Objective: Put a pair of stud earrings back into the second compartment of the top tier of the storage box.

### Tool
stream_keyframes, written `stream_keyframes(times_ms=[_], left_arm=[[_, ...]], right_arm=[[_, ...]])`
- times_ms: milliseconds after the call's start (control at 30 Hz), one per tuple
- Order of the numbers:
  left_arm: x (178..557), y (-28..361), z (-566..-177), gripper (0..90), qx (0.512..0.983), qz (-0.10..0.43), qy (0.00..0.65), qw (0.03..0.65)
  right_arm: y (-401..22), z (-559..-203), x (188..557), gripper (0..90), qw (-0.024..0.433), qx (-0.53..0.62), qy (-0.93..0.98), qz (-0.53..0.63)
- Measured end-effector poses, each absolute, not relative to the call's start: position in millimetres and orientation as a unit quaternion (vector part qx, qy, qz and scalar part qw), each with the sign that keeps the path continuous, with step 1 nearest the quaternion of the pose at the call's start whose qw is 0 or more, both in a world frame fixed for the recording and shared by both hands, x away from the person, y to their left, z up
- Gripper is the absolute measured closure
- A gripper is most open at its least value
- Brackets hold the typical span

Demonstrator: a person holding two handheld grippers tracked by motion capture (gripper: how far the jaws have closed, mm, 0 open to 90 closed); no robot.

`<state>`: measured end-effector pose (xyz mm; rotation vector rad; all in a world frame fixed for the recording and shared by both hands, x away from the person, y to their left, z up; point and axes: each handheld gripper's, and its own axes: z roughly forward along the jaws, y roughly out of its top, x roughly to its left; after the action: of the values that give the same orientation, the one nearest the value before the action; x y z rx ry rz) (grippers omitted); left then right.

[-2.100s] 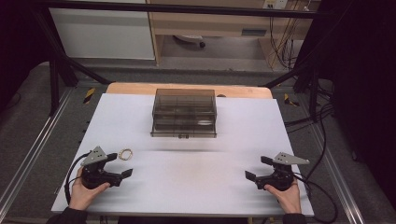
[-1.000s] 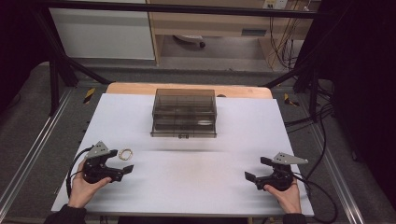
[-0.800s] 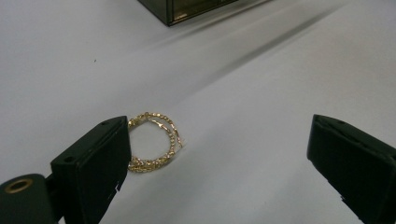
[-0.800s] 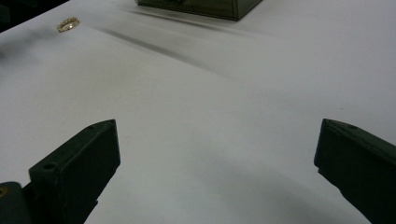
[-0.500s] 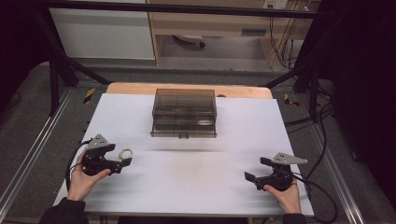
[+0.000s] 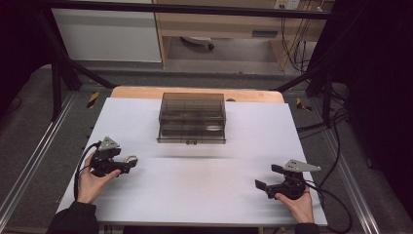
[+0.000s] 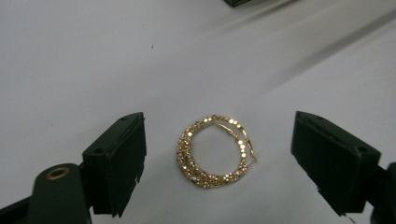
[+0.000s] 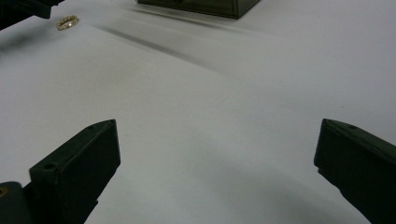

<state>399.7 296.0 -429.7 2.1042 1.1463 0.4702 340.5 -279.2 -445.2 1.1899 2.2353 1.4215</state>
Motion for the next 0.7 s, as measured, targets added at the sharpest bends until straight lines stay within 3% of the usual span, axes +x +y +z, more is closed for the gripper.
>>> stream_keyframes(times_ms=[133,500,700], left_arm=[[403.0,299.8,-433.6,26.2,0.806,0.187,0.454,0.330],[406.5,301.3,-437.6,53.9,0.801,0.191,0.474,0.313],[406.4,299.3,-438.7,60.7,0.803,0.195,0.472,0.308]], right_arm=[[-278.7,-445.5,340.6,1.0,0.118,0.407,0.765,0.485],[-279.3,-445.0,340.5,1.0,0.117,0.409,0.764,0.485],[-279.3,-444.9,340.3,1.0,0.117,0.408,0.764,0.485]])
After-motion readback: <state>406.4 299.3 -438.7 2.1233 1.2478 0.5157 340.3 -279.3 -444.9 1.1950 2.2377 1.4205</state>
